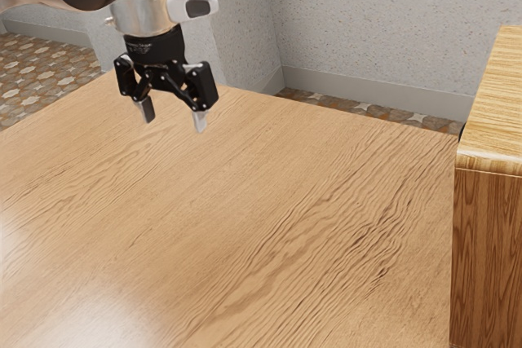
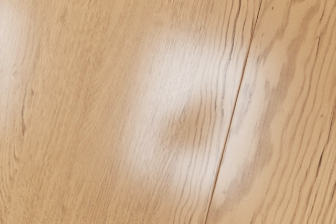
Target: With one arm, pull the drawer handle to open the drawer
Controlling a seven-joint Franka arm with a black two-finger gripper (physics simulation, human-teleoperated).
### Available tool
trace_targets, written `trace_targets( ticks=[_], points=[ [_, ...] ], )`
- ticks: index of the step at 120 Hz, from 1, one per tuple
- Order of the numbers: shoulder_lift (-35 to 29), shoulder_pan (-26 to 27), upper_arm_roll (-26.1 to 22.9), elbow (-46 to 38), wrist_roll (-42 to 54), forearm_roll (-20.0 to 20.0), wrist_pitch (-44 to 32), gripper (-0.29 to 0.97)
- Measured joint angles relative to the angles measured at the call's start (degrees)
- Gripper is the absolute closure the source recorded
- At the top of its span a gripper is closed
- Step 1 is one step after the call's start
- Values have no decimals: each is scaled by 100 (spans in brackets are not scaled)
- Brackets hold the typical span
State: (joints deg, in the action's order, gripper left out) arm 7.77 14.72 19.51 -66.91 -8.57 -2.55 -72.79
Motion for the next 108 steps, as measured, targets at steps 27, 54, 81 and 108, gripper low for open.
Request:
trace_targets(
  ticks=[27,54,81,108],
  points=[
    [-391,52,7,400,-80,-32,-5,0],
    [16,-90,-110,578,-189,898,-490,0],
    [532,2,-102,405,-396,2290,-1514,0],
    [859,635,-192,64,-533,3007,-2495,0]
  ],
)
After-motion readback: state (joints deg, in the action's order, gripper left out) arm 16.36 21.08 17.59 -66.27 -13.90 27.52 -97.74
